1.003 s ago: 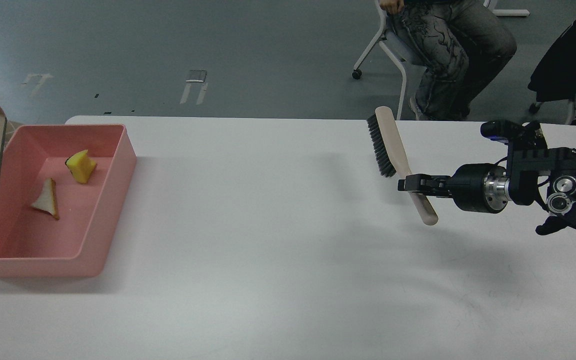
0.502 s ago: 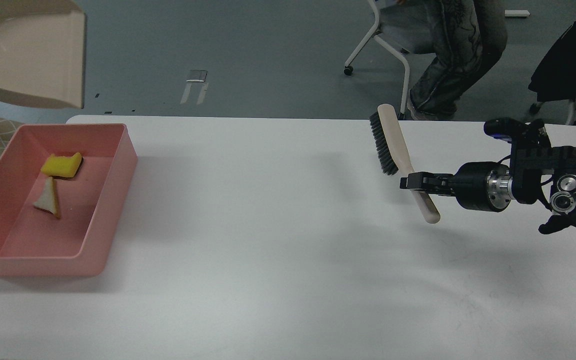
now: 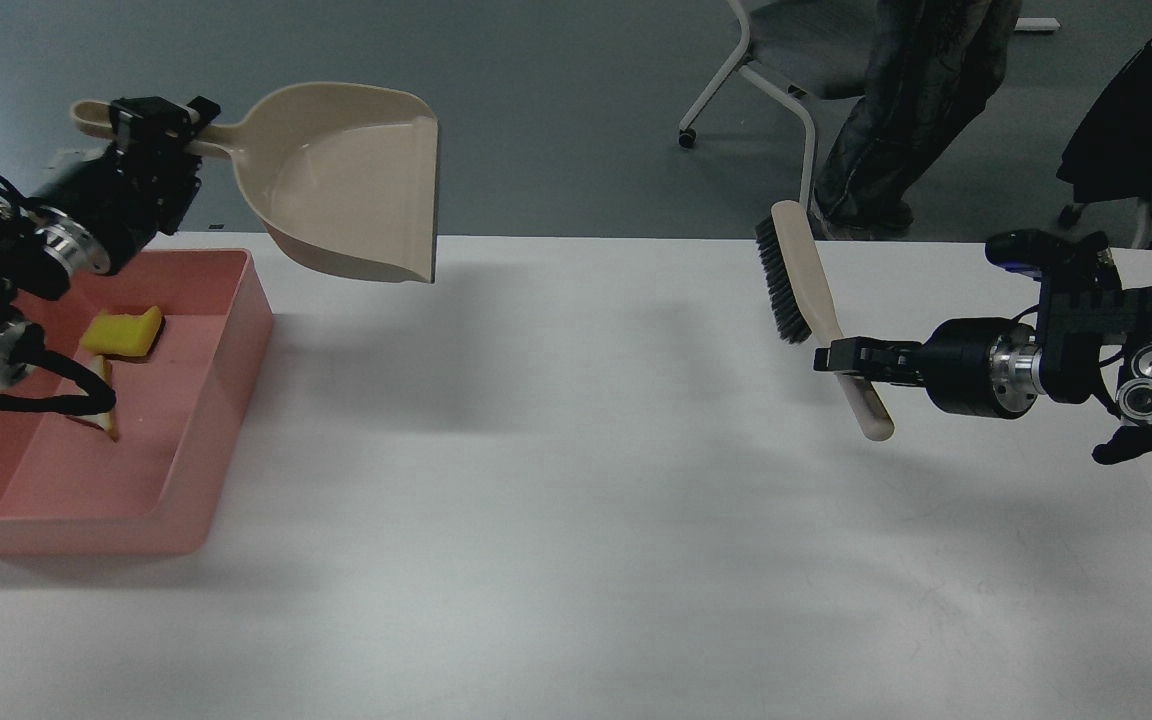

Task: Sweep and dump garbage into bin
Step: 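Lower the dustpan back onto the table with the left gripper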

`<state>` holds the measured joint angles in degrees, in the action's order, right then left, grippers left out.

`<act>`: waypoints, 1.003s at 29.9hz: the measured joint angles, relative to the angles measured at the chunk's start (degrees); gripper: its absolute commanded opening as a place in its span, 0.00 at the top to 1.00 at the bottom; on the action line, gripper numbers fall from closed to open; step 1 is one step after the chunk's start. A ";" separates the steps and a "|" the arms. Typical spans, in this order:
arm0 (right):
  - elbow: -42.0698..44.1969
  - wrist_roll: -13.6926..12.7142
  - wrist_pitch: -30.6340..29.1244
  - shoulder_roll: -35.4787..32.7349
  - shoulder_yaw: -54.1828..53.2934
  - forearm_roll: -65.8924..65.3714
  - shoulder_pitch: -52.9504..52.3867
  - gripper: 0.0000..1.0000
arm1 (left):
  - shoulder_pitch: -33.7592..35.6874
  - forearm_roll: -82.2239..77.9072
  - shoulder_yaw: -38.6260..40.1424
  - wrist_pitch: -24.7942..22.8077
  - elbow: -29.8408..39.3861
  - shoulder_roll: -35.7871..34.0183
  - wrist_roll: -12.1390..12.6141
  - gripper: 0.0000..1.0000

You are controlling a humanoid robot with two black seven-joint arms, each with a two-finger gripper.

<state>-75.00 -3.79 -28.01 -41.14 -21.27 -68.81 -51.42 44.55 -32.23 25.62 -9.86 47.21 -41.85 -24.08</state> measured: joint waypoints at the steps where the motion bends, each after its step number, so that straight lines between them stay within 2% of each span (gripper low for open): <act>1: 0.00 -0.03 0.00 0.00 0.00 0.00 0.00 1.00 | -0.09 -0.50 -0.41 0.87 0.32 0.89 0.00 1.00; 7: -0.05 -0.08 0.00 0.00 -0.01 0.00 0.09 1.00 | -0.20 -2.53 -5.60 7.10 1.71 6.34 0.08 1.00; 14: -0.06 -0.08 0.01 0.00 -0.01 0.00 0.10 1.00 | -0.47 -6.67 -9.22 11.96 1.34 11.03 0.08 1.00; 30: -0.06 -0.08 0.01 -0.06 -0.01 -0.01 0.11 1.00 | -1.58 -7.94 -12.56 16.22 -1.12 16.81 -0.08 1.00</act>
<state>-75.06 -3.87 -28.00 -41.19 -21.27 -68.82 -51.32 42.97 -40.17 13.06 6.37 46.09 -25.03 -24.16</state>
